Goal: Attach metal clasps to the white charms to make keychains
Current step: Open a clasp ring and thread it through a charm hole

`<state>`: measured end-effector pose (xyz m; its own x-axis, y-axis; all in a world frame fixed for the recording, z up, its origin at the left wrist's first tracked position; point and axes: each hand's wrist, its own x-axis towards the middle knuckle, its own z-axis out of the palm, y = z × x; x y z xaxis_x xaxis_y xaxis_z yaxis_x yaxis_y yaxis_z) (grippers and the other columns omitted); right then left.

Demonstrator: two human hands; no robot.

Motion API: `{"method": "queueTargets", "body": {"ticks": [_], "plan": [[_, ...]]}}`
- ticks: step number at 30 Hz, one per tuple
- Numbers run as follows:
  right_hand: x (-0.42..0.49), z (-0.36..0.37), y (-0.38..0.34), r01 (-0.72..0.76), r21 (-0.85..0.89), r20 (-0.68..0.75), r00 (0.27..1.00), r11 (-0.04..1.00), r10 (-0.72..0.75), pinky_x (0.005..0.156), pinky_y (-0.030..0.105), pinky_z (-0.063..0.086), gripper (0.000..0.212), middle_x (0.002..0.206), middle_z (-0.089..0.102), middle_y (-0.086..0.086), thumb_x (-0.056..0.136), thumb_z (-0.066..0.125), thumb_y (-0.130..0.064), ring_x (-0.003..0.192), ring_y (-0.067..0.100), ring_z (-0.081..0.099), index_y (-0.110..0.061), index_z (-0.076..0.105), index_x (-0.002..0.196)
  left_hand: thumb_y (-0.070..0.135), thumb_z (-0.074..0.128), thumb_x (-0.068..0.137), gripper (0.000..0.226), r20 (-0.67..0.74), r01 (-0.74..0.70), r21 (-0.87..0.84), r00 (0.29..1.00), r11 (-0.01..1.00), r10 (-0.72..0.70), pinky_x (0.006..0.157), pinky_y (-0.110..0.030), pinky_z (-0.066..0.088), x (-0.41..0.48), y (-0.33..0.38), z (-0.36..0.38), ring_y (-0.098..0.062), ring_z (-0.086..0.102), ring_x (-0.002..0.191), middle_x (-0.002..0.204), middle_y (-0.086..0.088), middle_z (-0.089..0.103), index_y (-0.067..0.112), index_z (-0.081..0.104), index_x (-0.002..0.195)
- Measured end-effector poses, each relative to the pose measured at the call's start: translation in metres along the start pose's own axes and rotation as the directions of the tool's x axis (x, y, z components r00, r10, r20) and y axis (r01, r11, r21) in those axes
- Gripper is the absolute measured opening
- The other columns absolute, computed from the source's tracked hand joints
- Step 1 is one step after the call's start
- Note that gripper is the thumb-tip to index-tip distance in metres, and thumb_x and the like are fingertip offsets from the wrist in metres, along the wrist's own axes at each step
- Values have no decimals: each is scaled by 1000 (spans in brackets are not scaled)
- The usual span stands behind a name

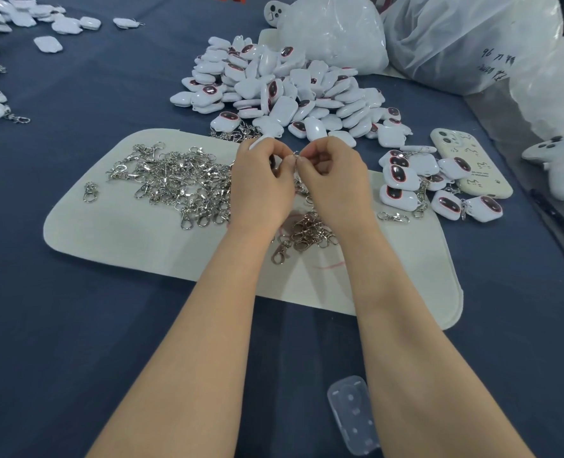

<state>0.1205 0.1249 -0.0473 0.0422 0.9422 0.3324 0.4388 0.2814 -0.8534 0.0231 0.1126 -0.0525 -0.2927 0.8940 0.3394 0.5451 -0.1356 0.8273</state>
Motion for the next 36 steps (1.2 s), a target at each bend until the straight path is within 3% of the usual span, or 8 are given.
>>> {"method": "queueTargets", "body": {"ticks": [30, 36], "plan": [[2, -1, 2, 6, -2, 34, 999, 1000, -6, 58, 7, 38, 9, 71, 56, -11, 85, 62, -8, 57, -1, 49, -17, 57, 85, 13, 56, 91, 9, 15, 9, 7, 1000, 1000, -9, 65, 3, 28, 0, 0, 0, 6, 42, 69, 101, -2, 53, 20, 55, 85], [0, -4, 5, 34, -14, 118, 993, 999, -32, 64, 9, 40, 14, 79, 53, -10, 86, 60, -7, 68, 0, 49, -17, 50, 86, 14, 56, 92, 6, 29, 32, -11, 999, 999, -31, 68, -12, 32, 1, 1, -1, -3, 48, 72, 101, -6, 60, 17, 59, 87]]}}
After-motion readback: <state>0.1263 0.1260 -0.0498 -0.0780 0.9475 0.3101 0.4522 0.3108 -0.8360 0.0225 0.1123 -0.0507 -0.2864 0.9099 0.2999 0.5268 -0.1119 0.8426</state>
